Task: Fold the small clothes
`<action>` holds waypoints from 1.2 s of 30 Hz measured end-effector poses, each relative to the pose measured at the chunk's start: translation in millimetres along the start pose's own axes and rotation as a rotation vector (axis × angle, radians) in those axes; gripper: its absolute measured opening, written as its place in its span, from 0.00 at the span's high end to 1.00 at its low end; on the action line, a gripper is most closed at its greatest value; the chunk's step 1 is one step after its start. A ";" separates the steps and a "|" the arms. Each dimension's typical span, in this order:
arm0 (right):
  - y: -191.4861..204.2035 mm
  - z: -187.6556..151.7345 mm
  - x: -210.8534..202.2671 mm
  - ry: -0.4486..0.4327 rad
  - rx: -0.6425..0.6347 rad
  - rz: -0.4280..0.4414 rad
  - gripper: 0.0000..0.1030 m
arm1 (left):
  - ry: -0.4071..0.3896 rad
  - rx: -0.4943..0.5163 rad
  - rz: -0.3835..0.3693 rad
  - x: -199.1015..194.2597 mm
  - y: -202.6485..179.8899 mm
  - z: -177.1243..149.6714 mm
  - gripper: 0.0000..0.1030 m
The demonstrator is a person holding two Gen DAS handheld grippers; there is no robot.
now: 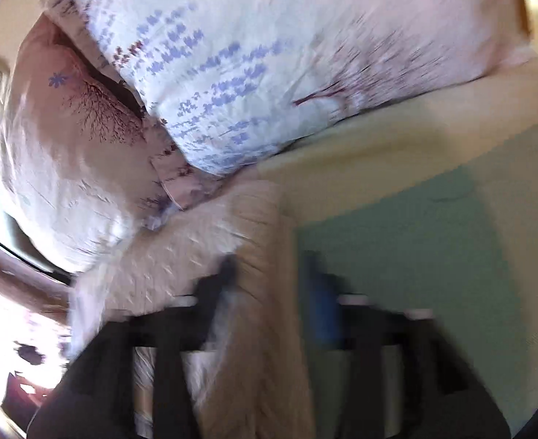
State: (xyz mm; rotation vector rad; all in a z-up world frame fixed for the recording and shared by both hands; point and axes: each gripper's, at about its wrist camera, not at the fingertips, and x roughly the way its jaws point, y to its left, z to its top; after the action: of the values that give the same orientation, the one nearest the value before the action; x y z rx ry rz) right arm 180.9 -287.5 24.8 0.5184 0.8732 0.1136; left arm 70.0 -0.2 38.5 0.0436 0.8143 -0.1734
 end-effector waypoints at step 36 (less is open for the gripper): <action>58.8 -168.1 -21.5 0.043 -0.420 -0.302 0.01 | 0.147 0.012 0.065 27.8 -17.4 -38.2 0.02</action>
State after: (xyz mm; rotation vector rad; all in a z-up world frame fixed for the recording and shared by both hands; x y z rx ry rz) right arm 46.5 -177.7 -20.7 -0.0097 0.9299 0.0298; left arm 58.3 -17.1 -7.5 0.0950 0.9572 -0.1145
